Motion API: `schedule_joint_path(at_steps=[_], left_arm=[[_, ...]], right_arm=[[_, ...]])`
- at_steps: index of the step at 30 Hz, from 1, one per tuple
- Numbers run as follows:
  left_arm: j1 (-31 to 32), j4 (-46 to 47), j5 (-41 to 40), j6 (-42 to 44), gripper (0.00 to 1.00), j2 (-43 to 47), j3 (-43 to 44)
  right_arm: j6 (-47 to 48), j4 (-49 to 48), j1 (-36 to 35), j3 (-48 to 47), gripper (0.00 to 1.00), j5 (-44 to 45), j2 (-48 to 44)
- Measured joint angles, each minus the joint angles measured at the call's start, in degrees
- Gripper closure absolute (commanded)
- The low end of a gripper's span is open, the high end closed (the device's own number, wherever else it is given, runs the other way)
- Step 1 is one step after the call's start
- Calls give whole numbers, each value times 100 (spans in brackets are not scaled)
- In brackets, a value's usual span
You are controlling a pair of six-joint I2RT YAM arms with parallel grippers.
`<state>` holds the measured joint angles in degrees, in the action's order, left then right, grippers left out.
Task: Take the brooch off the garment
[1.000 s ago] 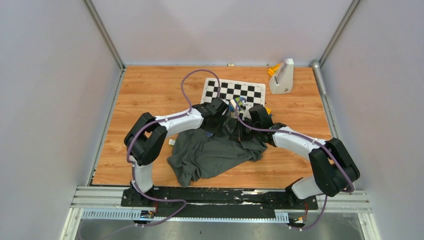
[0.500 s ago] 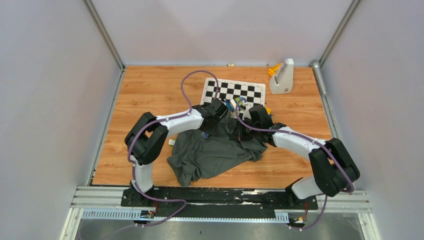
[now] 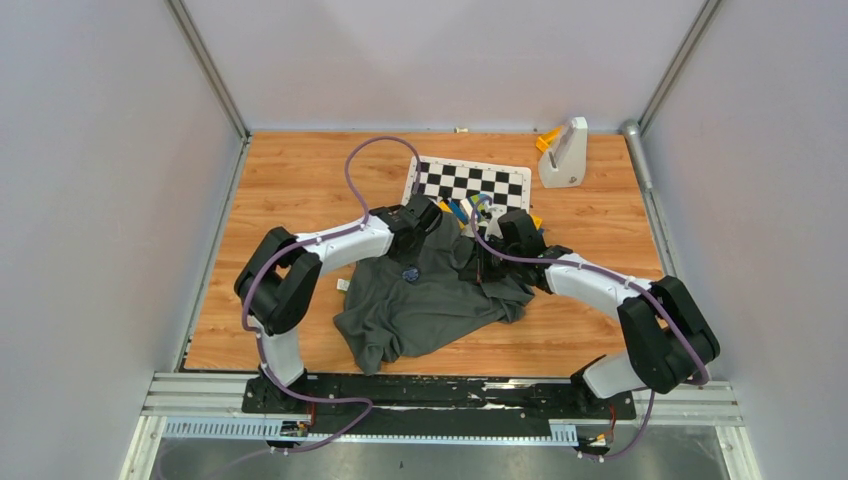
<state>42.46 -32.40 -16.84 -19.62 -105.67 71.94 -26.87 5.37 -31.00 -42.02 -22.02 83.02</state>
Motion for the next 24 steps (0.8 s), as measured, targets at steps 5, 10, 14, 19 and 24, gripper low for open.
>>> schedule_joint_path(at_steps=[5, 10, 14, 19, 24], left_arm=[[-11, 33, 422, -101, 38, 313, -251], [74, 155, 861, -195, 33, 505, -487], [203, 166, 903, -170, 33, 494, -505], [238, 201, 898, -125, 51, 262, -505], [125, 203, 861, -94, 62, 162, -507]], right_arm=[[0, 2, 0, 0, 100, 0, 0], [0, 2, 0, 0, 100, -2, 0], [0, 2, 0, 0, 100, -2, 0], [0, 2, 0, 0, 100, -2, 0], [0, 2, 0, 0, 100, -2, 0]])
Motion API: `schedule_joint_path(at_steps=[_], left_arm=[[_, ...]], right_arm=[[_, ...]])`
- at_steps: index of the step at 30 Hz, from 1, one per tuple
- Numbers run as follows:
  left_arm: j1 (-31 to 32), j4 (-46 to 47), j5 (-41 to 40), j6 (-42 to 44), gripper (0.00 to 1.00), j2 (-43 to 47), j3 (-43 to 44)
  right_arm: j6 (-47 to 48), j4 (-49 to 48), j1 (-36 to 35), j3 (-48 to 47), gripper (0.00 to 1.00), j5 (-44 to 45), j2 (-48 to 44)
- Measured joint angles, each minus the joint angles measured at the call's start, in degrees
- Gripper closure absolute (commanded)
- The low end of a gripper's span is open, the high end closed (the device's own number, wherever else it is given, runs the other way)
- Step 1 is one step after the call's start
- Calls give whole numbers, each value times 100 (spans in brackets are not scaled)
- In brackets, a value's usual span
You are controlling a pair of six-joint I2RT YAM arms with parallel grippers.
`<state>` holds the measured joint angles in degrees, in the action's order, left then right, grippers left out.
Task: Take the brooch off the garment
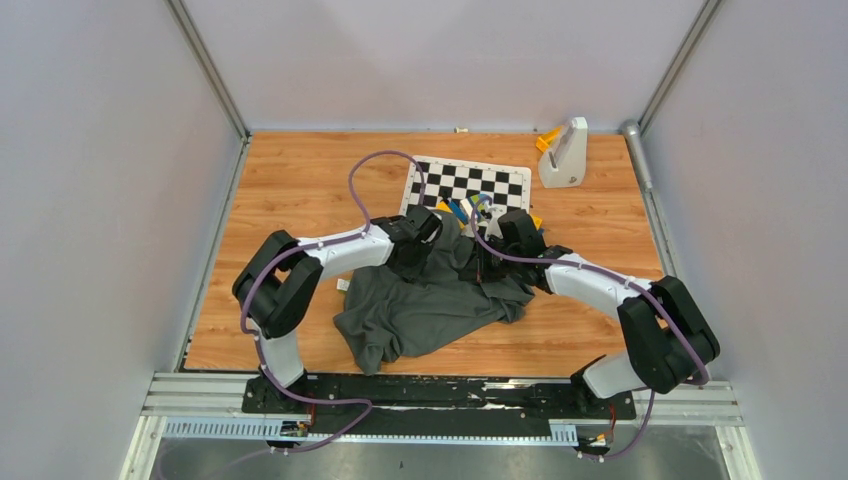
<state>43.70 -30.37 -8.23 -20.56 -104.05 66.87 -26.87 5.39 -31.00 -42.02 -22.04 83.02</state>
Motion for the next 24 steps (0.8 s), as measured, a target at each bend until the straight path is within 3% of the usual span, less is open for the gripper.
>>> schedule_joint_path(at_steps=[9, 14, 15, 18, 24], left_arm=[[-160, 68, -192, 42, 96, 494, -212], [-256, 120, -199, 81, 100, 688, -234], [-262, 131, -201, 81, 96, 688, -234], [-271, 160, -170, 149, 68, 688, -247], [-262, 302, 144, 323, 42, 688, -289]], right_arm=[[0, -7, 0, 0, 100, 0, 0], [-2, -7, 0, 0, 100, 0, 0], [0, -7, 0, 0, 100, -2, 0], [0, -7, 0, 0, 100, -2, 0], [0, -7, 0, 0, 100, -2, 0]])
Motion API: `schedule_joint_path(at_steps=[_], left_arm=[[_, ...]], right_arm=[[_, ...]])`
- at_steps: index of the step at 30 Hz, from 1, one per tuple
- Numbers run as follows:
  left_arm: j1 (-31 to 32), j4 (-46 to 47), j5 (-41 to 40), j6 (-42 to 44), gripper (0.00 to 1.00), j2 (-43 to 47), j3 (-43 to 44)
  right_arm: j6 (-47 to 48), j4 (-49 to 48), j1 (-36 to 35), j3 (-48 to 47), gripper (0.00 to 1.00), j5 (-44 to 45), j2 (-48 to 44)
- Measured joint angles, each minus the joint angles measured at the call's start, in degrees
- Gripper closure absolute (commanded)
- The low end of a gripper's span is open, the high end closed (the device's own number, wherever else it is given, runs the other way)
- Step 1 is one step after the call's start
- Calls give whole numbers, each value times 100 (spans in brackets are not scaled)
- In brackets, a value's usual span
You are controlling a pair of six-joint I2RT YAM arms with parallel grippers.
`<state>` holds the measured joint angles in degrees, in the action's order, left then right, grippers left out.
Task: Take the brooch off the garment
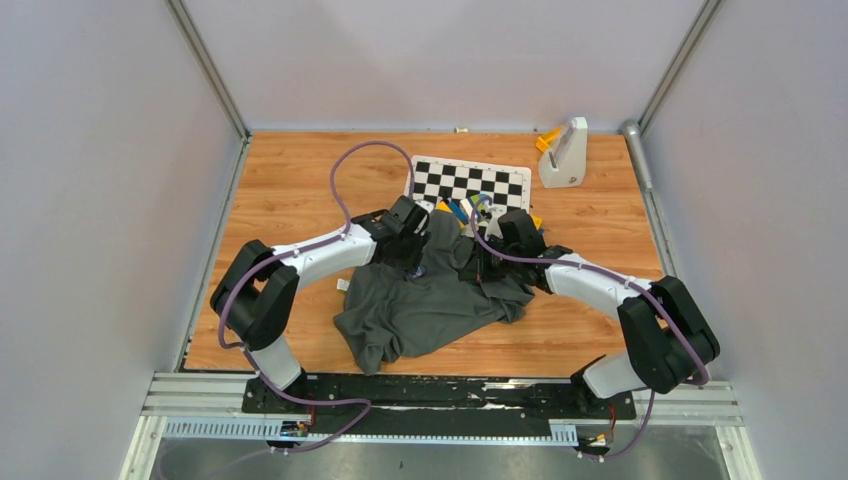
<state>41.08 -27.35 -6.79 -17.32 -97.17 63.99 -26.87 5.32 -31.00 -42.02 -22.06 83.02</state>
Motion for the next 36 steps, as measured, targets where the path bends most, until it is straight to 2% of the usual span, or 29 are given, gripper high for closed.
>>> schedule_joint_path(at_steps=[6, 13, 16, 17, 19, 27, 36], left_arm=[[179, 120, 144, 9, 32, -146, 52], [341, 133, 42, -31, 32, -793, 273], [315, 181, 26, -61, 43, -841, 313], [289, 184, 35, -79, 54, -841, 313], [203, 201, 83, -146, 69, -839, 313], [7, 568, 160, -181, 98, -282, 15], [-94, 866, 232, -184, 100, 92, -404]], right_arm=[[-2, 0, 0, 0, 100, 2, 0], [-2, 0, 0, 0, 100, 0, 2], [-2, 0, 0, 0, 100, -2, 2], [-2, 0, 0, 0, 100, -2, 0], [-2, -2, 0, 0, 100, -2, 0], [-2, -4, 0, 2, 100, -15, 0], [-2, -48, 0, 81, 100, -44, -109]])
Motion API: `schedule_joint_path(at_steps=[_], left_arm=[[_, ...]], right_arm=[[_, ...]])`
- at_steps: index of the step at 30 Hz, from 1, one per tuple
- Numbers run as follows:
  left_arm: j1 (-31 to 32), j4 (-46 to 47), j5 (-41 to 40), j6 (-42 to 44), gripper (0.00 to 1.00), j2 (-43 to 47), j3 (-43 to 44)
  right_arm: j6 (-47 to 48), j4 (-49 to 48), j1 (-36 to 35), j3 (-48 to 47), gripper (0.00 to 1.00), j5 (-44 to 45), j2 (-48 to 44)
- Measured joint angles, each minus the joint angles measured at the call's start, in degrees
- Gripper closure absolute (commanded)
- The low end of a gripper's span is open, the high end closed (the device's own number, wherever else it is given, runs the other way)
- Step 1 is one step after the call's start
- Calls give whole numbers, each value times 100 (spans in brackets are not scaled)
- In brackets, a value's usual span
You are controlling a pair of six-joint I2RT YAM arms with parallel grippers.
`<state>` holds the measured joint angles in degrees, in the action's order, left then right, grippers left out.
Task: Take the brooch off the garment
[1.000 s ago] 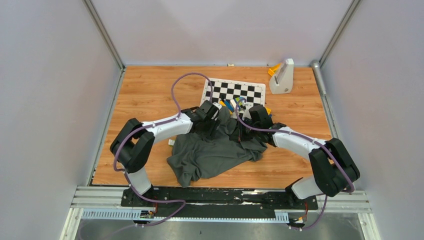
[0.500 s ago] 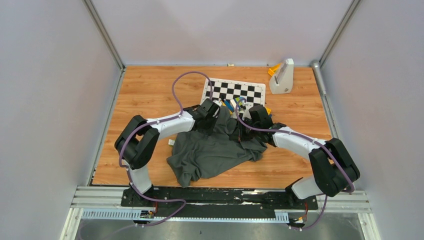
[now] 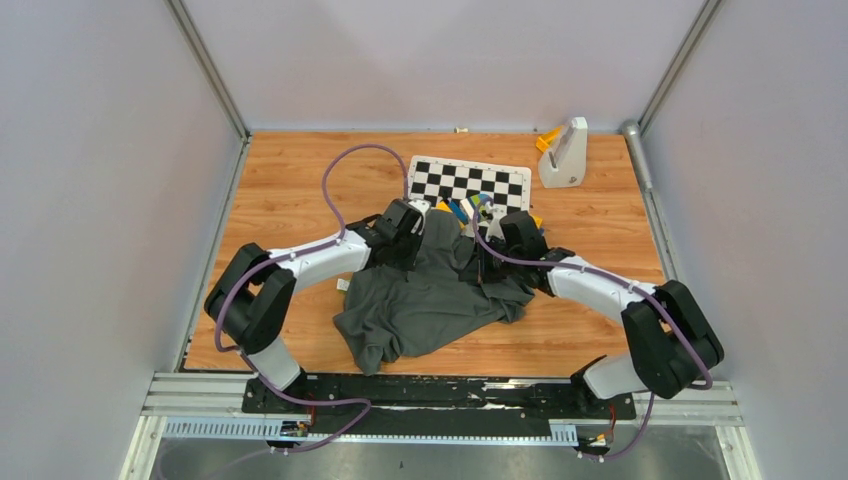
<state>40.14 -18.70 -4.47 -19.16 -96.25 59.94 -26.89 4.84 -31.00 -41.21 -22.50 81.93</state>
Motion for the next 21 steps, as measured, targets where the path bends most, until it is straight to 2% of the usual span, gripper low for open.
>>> schedule_joint_path(at_steps=[5, 12, 16, 21], left_arm=[[-37, 13, 177, 0, 100, 433, -284], [-350, 275, 1016, -90, 100, 1353, -704], [-481, 769, 1401, -275, 100, 1847, -1167], [-483, 1134, 1803, -378, 100, 2055, -1473]], right_arm=[[0, -68, 0, 90, 95, -35, -188], [0, -90, 0, 109, 96, -7, -520], [-11, -133, 0, 127, 96, -168, -776], [-59, -52, -26, 125, 100, -214, -863]])
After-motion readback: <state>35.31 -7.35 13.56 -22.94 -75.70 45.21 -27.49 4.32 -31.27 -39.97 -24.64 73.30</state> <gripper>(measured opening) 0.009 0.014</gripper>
